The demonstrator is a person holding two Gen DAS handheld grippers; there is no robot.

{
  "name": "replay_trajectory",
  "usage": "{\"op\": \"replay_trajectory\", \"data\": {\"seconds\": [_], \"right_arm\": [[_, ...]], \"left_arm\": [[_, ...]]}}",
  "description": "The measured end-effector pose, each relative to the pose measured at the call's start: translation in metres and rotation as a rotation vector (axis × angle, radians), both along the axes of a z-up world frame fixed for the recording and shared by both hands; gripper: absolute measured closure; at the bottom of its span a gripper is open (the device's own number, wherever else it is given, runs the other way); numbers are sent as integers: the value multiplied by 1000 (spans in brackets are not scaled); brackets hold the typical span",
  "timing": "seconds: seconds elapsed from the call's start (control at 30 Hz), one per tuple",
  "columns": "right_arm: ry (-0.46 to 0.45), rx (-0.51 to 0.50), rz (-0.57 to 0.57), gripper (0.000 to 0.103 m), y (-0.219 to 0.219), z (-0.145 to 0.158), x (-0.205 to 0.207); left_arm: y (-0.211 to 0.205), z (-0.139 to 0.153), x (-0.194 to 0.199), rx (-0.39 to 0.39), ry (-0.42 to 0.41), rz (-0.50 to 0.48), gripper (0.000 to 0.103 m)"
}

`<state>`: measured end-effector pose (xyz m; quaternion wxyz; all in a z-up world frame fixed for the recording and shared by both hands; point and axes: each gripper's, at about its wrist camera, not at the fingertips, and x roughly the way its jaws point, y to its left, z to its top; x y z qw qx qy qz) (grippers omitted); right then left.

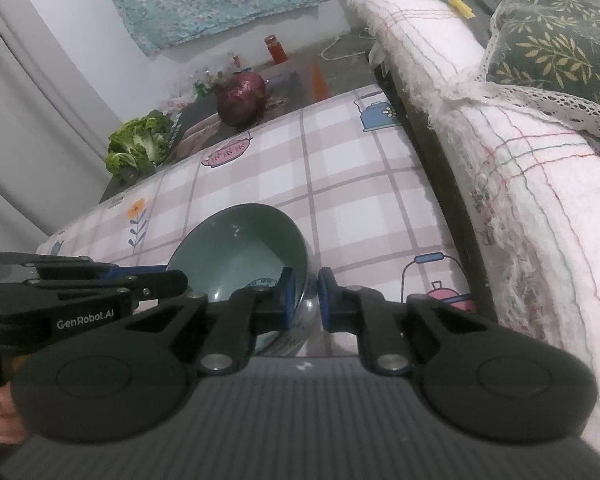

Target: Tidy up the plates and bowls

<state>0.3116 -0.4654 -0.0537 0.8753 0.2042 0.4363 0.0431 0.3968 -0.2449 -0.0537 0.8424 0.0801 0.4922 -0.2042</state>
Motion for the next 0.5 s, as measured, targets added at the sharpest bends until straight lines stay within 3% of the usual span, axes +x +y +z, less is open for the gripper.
{"op": "replay_trajectory", "data": {"seconds": [0.17, 0.5], "right_arm": [[-7, 9, 24, 92, 6, -1, 1], [-12, 45, 129, 91, 44, -1, 4]], "left_arm": [[17, 0, 1, -31, 22, 44, 95], [55, 4, -12, 32, 38, 91, 94]]}}
